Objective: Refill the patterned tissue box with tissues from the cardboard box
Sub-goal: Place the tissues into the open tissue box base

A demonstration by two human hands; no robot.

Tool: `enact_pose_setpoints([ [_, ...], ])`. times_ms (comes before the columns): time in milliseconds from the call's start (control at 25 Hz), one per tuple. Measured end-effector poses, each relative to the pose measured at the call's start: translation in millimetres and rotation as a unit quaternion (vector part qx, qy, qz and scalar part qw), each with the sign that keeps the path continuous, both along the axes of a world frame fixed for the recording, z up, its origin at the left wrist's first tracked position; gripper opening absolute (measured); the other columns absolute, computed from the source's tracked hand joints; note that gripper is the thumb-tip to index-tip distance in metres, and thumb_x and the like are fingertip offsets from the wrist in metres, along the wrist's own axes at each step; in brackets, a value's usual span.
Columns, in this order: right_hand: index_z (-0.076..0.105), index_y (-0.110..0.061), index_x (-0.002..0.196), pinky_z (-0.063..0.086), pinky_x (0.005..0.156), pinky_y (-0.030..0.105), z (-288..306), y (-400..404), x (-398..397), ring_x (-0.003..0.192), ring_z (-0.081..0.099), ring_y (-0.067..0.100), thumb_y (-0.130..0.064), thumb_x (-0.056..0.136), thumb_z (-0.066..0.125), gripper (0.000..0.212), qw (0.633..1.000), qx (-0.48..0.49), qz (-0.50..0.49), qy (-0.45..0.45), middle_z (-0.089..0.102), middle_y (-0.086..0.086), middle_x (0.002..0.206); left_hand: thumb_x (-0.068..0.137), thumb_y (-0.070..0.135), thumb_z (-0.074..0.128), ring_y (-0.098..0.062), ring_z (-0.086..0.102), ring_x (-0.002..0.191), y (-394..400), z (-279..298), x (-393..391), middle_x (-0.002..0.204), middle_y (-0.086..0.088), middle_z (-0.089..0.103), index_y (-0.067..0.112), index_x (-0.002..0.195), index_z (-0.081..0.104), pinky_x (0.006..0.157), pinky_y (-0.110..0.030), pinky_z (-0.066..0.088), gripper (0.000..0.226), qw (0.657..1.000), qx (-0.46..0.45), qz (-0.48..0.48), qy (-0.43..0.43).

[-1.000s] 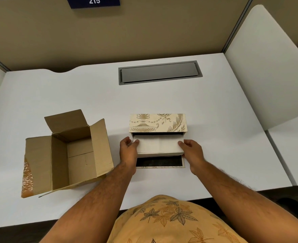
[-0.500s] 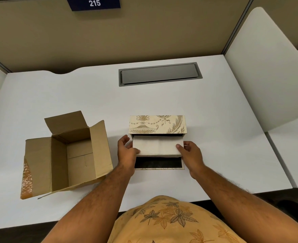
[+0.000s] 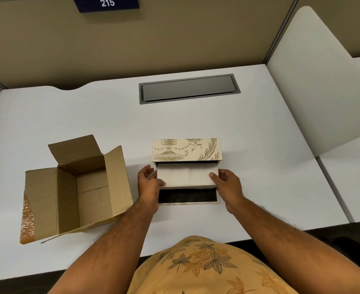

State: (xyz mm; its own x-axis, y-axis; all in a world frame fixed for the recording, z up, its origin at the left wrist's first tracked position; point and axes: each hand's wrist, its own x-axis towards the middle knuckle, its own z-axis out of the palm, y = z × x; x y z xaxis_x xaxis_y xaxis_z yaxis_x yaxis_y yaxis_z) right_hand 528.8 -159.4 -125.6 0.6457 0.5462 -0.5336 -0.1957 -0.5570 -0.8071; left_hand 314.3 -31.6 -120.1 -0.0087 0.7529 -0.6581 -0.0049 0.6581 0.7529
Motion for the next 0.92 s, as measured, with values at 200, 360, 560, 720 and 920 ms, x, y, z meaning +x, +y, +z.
enact_pose_setpoints([
  [200,0.068,-0.014,0.128,0.059,0.104,0.045,3,1,1,0.116,0.067,0.026,-0.027,0.096,0.077,0.035,0.999,-0.002,-0.027,0.041,0.073,0.003,0.120,0.087,-0.011,0.070,-0.023,0.056,0.121,-8,2,1,0.135,0.001,0.057,0.025,0.141,0.052,0.081,-0.029,0.051,0.068,0.997,0.013,-0.020,0.072],
  [360,0.065,-0.017,0.124,0.062,0.095,0.042,7,4,3,0.117,0.065,0.028,-0.020,0.094,0.080,0.033,0.993,0.002,-0.046,0.111,0.069,0.002,0.117,0.092,-0.004,0.069,-0.029,0.058,0.122,-11,1,1,0.131,-0.002,0.059,0.021,0.139,0.052,0.106,-0.044,0.053,0.056,0.996,0.004,-0.023,0.088],
  [560,0.065,-0.017,0.123,0.061,0.093,0.036,5,2,2,0.118,0.067,0.027,-0.014,0.092,0.081,0.035,0.991,0.012,-0.058,0.117,0.071,0.006,0.122,0.091,-0.012,0.066,-0.032,0.058,0.124,-8,5,2,0.133,-0.007,0.059,0.017,0.142,0.053,0.110,-0.047,0.053,0.060,0.996,-0.017,-0.025,0.079],
  [720,0.065,-0.018,0.125,0.060,0.094,0.035,4,1,1,0.118,0.066,0.026,-0.016,0.093,0.081,0.036,0.992,0.014,-0.058,0.114,0.070,0.005,0.123,0.091,-0.010,0.067,-0.030,0.058,0.123,-10,6,2,0.130,-0.005,0.059,0.018,0.141,0.053,0.104,-0.041,0.055,0.059,0.996,-0.024,-0.026,0.081],
  [920,0.065,-0.015,0.129,0.060,0.102,0.043,9,3,2,0.117,0.064,0.025,-0.028,0.095,0.079,0.038,0.992,0.004,-0.058,0.111,0.068,0.004,0.123,0.097,0.006,0.067,-0.029,0.055,0.120,-9,14,6,0.129,-0.003,0.056,0.023,0.139,0.055,0.103,-0.042,0.051,0.047,0.996,-0.028,-0.012,0.085],
])
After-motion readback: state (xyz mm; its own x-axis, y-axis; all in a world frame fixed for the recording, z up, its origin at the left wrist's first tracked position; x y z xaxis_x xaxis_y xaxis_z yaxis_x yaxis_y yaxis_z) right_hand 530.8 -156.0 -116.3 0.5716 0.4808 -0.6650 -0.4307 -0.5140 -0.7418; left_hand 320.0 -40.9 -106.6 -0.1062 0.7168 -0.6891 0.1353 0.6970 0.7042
